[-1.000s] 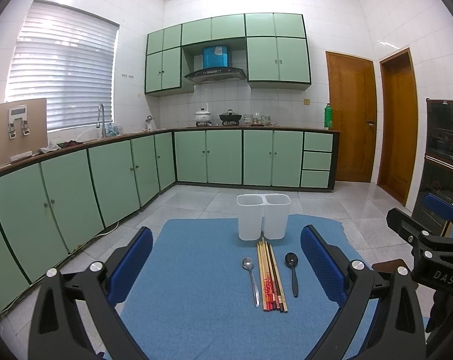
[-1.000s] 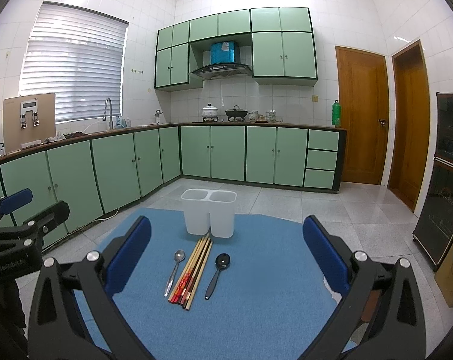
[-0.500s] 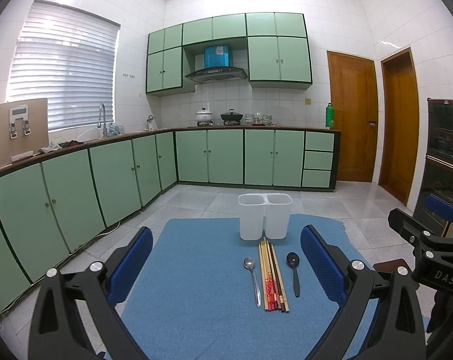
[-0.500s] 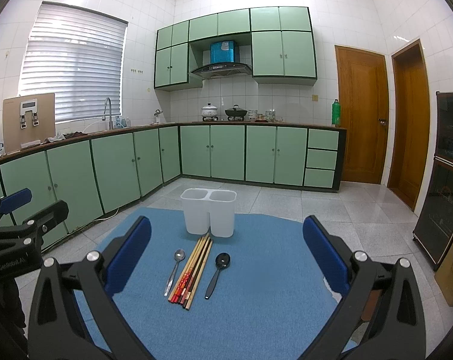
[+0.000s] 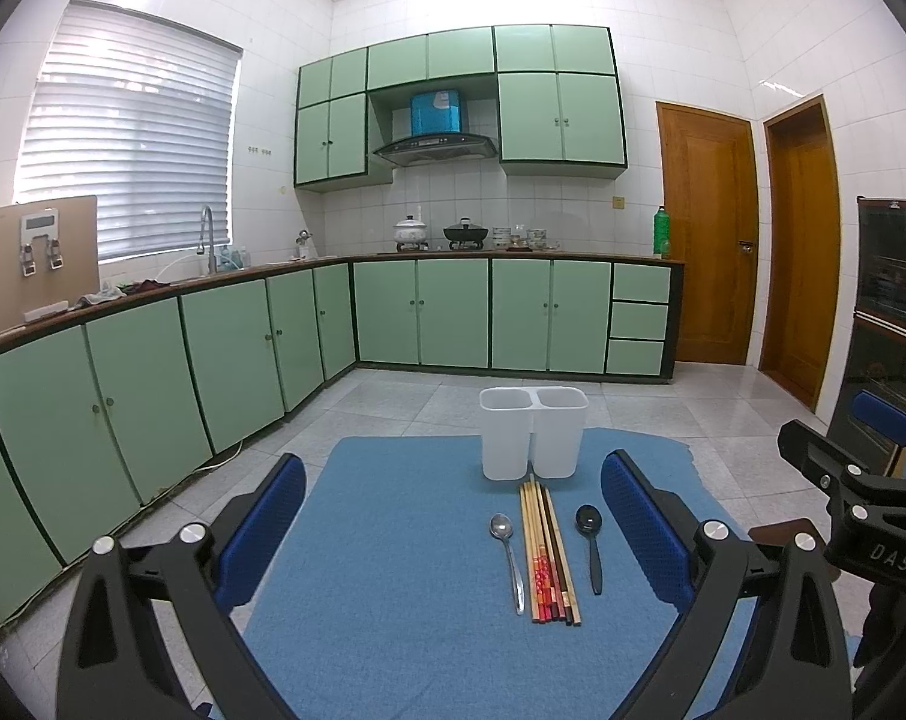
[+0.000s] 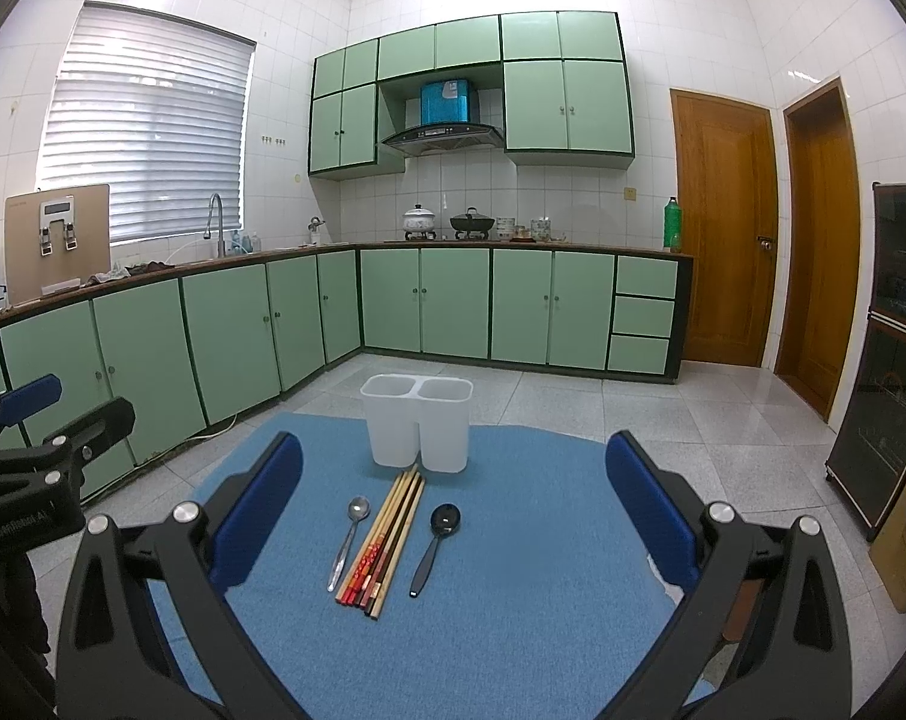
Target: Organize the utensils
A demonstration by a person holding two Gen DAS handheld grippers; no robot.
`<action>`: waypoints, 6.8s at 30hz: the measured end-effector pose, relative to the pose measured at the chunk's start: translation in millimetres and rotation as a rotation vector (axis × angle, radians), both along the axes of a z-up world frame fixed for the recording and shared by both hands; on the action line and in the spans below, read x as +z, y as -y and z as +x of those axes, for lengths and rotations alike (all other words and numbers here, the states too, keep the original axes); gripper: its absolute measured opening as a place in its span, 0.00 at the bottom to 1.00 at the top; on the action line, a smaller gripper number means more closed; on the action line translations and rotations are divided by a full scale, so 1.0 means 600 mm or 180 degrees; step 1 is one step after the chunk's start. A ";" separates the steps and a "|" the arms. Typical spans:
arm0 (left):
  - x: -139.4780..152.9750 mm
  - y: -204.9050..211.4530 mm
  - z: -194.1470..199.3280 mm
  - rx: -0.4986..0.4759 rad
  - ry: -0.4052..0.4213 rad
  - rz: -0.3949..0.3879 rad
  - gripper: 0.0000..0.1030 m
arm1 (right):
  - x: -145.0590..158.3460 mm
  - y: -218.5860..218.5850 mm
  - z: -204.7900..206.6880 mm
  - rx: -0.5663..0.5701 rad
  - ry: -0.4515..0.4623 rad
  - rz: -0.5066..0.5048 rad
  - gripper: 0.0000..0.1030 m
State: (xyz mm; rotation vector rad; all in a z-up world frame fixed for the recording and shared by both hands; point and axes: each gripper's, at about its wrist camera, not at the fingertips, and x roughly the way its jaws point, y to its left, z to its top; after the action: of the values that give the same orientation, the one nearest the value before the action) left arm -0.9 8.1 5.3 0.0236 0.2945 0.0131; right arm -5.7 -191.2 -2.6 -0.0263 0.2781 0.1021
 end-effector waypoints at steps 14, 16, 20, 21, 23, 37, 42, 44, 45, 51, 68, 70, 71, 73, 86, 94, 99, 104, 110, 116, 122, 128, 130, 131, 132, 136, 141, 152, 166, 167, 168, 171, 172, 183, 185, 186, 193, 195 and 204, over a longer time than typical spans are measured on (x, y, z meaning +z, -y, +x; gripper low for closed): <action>-0.001 -0.005 0.002 0.0006 -0.0006 0.0000 0.94 | -0.012 0.000 0.006 -0.0005 -0.0024 0.0001 0.95; -0.002 -0.006 0.003 0.0009 -0.0005 0.0000 0.94 | -0.012 0.000 0.006 -0.0007 -0.0026 0.0000 0.95; -0.005 -0.012 0.010 0.0022 -0.0023 0.0002 0.94 | -0.016 -0.001 0.014 -0.0023 -0.0062 -0.0011 0.95; -0.005 -0.016 0.013 0.0032 -0.0034 0.0011 0.94 | -0.016 0.000 0.018 -0.0030 -0.0075 -0.0015 0.95; -0.009 -0.022 0.025 0.0065 -0.0076 0.0038 0.94 | -0.021 0.003 0.029 -0.0044 -0.0141 -0.0026 0.95; -0.124 -0.063 0.223 0.0309 -0.0833 0.0120 0.94 | -0.118 0.012 0.218 -0.0086 -0.0991 0.0012 0.95; -0.177 -0.062 0.286 0.0328 -0.1125 0.0145 0.94 | -0.175 -0.005 0.306 -0.0091 -0.1323 0.0036 0.94; -0.197 -0.067 0.307 0.0336 -0.1242 0.0119 0.94 | -0.195 -0.012 0.333 -0.0098 -0.1451 0.0048 0.90; -0.205 -0.068 0.314 0.0343 -0.1283 0.0112 0.94 | -0.211 -0.016 0.350 -0.0093 -0.1557 0.0068 0.84; -0.241 -0.084 0.355 0.0392 -0.1436 0.0068 0.92 | -0.277 -0.030 0.419 -0.0204 -0.1985 0.0152 0.70; -0.298 -0.057 0.425 0.0167 -0.1688 0.0059 0.91 | -0.328 -0.054 0.480 -0.0155 -0.2250 0.0020 0.32; -0.300 -0.046 0.432 0.0098 -0.1711 0.0054 0.91 | -0.325 -0.059 0.479 -0.0077 -0.2248 -0.0089 0.32; -0.302 -0.041 0.437 0.0067 -0.1720 0.0046 0.91 | -0.323 -0.058 0.478 -0.0047 -0.2250 -0.0117 0.32; -0.306 -0.027 0.447 -0.0011 -0.1755 0.0018 0.91 | -0.320 -0.049 0.473 -0.0042 -0.2260 -0.0117 0.32; -0.327 0.032 0.523 -0.0064 -0.1885 0.0029 0.91 | -0.325 0.004 0.475 -0.0011 -0.2170 -0.0085 0.32; -0.353 0.027 0.542 -0.0027 -0.2065 0.0022 0.91 | -0.328 0.002 0.463 0.0017 -0.2129 -0.0088 0.33; -0.353 0.023 0.546 -0.0061 -0.2086 -0.0077 0.83 | -0.323 0.004 0.466 0.0030 -0.2215 -0.0047 0.36; -0.342 0.020 0.548 -0.0179 -0.2093 -0.0220 0.63 | -0.315 0.018 0.479 0.0006 -0.2401 0.0244 0.41; -0.338 0.021 0.545 -0.0341 -0.2083 -0.0314 0.25 | -0.314 0.022 0.490 -0.0016 -0.2521 0.0331 0.32; -0.322 -0.003 0.527 -0.0516 -0.1874 -0.0515 0.05 | -0.294 0.024 0.465 0.0069 -0.2154 0.0285 0.32; -0.304 -0.012 0.498 -0.0663 -0.1592 -0.0512 0.03 | -0.287 0.038 0.452 0.0126 -0.1960 0.0328 0.32; -0.300 -0.007 0.487 -0.0782 -0.1498 -0.0489 0.00 | -0.284 0.044 0.450 0.0142 -0.1961 0.0383 0.32; -0.285 -0.003 0.482 -0.0817 -0.1342 -0.0407 0.00 | -0.275 0.041 0.442 0.0154 -0.1876 0.0383 0.32; -0.275 -0.001 0.479 -0.0830 -0.1237 -0.0356 0.00 | -0.268 0.041 0.442 0.0154 -0.1819 0.0382 0.32; -0.267 0.004 0.474 -0.0838 -0.1156 -0.0323 0.00 | -0.256 0.043 0.442 0.0158 -0.1717 0.0373 0.31; -0.227 0.000 0.460 -0.0836 -0.0718 -0.0255 0.00 | -0.216 0.044 0.442 0.0197 -0.1373 0.0393 0.31; -0.159 -0.003 0.458 -0.0798 -0.0144 -0.0249 0.00 | -0.135 0.049 0.468 0.0272 -0.0805 0.0470 0.31; -0.035 0.007 0.562 -0.0877 0.0325 -0.0268 0.00 | -0.040 0.039 0.593 0.0303 -0.0352 0.0453 0.31; -0.289 -0.015 0.480 -0.0575 -0.1832 -0.0624 0.57 | -0.265 0.048 0.483 0.0199 -0.2020 0.0550 0.31; -0.293 -0.010 0.473 -0.0561 -0.1832 -0.0611 0.60 | -0.272 0.050 0.478 0.0174 -0.2056 0.0559 0.31; -0.294 -0.007 0.472 -0.0554 -0.1837 -0.0589 0.62 | -0.274 0.052 0.477 0.0174 -0.2082 0.0600 0.31; -0.301 0.007 0.479 -0.0540 -0.1911 -0.0499 0.65 | -0.276 0.048 0.473 0.0173 -0.2075 0.0605 0.31; -0.304 0.009 0.485 -0.0525 -0.1937 -0.0472 0.65 | -0.274 0.042 0.470 0.0171 -0.2052 0.0565 0.31; -0.330 0.004 0.529 -0.0285 -0.2067 -0.0290 0.65 | -0.281 0.039 0.460 0.0192 -0.1986 0.0479 0.31; -0.330 0.009 0.534 -0.0249 -0.2076 -0.0253 0.65 | -0.283 0.040 0.461 0.0169 -0.2001 0.0493 0.31; -0.330 0.012 0.534 -0.0232 -0.2083 -0.0234 0.64 | -0.284 0.040 0.462 0.0157 -0.2010 0.0499 0.31; -0.335 0.007 0.519 -0.0218 -0.2029 -0.0304 0.28 | -0.294 0.037 0.467 0.0139 -0.2087 0.0485 0.31; -0.334 0.007 0.517 -0.0246 -0.2004 -0.0304 0.27 | -0.298 0.037 0.466 0.0128 -0.2108 0.0489 0.31; -0.258 -0.014 0.457 -0.0612 -0.1178 -0.0505 0.27 | -0.254 0.037 0.443 0.0201 -0.1673 0.0466 0.31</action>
State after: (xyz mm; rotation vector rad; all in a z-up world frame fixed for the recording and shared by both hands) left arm 273.5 16.2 -149.4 -0.1044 0.6613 -0.2074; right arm 260.0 -213.4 -155.2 0.1393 0.7943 0.1919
